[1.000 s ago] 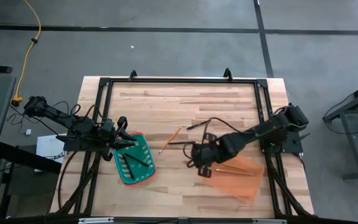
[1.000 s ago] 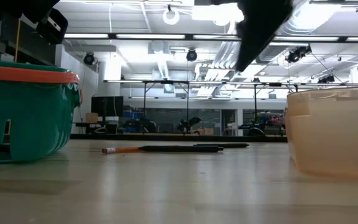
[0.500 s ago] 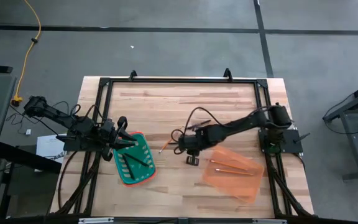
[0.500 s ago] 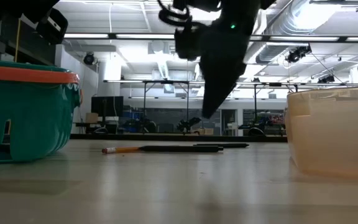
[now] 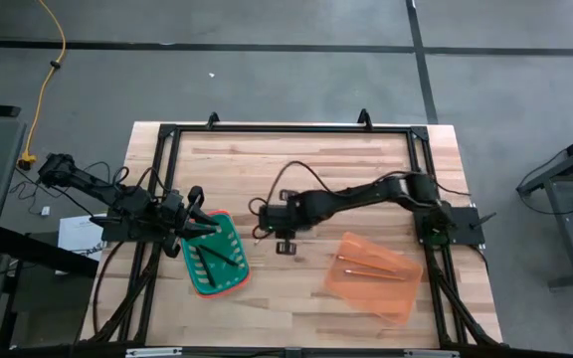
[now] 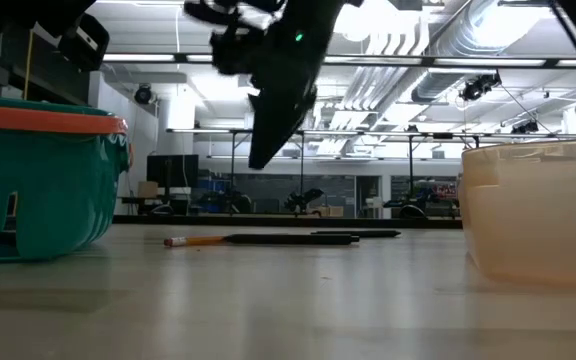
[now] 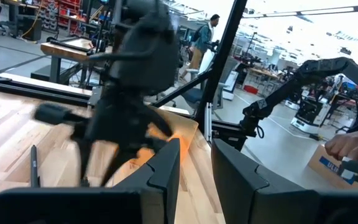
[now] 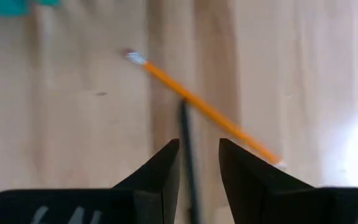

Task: Sort pens & pencils
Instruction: Put the pencil into the orange bin

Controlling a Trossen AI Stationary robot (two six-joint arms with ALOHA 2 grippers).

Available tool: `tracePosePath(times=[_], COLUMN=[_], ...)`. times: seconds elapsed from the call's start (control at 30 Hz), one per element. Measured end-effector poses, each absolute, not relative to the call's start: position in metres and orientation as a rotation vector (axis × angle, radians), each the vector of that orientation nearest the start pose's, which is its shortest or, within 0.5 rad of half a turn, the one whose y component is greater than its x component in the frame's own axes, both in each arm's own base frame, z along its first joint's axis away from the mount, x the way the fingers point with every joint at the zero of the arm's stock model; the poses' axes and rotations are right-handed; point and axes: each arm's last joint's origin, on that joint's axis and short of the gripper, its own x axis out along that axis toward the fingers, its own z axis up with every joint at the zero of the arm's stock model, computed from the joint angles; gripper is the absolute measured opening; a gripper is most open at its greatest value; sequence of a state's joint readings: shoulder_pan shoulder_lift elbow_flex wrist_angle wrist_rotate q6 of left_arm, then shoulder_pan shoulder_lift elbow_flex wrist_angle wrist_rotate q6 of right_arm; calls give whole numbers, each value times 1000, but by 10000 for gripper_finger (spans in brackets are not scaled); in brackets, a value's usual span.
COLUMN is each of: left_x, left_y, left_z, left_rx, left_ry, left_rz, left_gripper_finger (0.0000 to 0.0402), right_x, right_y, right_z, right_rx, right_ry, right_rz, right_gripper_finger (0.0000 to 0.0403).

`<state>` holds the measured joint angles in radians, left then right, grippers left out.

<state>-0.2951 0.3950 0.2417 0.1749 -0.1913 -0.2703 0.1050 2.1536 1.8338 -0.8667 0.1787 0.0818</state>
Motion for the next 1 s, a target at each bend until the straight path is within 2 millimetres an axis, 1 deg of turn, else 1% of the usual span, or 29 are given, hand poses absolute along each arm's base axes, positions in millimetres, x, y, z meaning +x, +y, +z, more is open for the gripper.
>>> tracePosePath(times=[0.13, 0.23, 0.33, 0.43, 0.5, 0.77, 0.93, 1.0], left_x=[120, 120, 120, 120, 120, 120, 120, 120], left_y=[-31, -31, -31, -31, -31, -31, -31, -31], left_z=[229, 229, 229, 229, 228, 228, 228, 228], left_rx=[-275, -275, -275, -274, -274, -274, -274, -274], left_ry=[-5, -4, -4, -3, -1, -1, -1, -1], left_rz=[-106, -106, -105, -105, -105, -105, -105, -105], left_gripper_finger=[81, 81, 81, 81, 81, 81, 81, 81], right_x=[466, 474, 478, 478, 477, 478, 479, 480], right_y=[23, 5, -9, -18, -21, -19, -22, -22], right_z=[203, 187, 173, 163, 160, 160, 160, 160], right_rx=[-145, -160, -136, -139, -164, -256, -256, -251], right_ry=[1237, 1305, 1362, 1408, 1423, 1422, 1408, 1398], right_rz=[-117, -117, -74, -35, -28, 43, 45, 58], right_gripper_finger=[103, 103, 103, 103, 103, 103, 105, 112])
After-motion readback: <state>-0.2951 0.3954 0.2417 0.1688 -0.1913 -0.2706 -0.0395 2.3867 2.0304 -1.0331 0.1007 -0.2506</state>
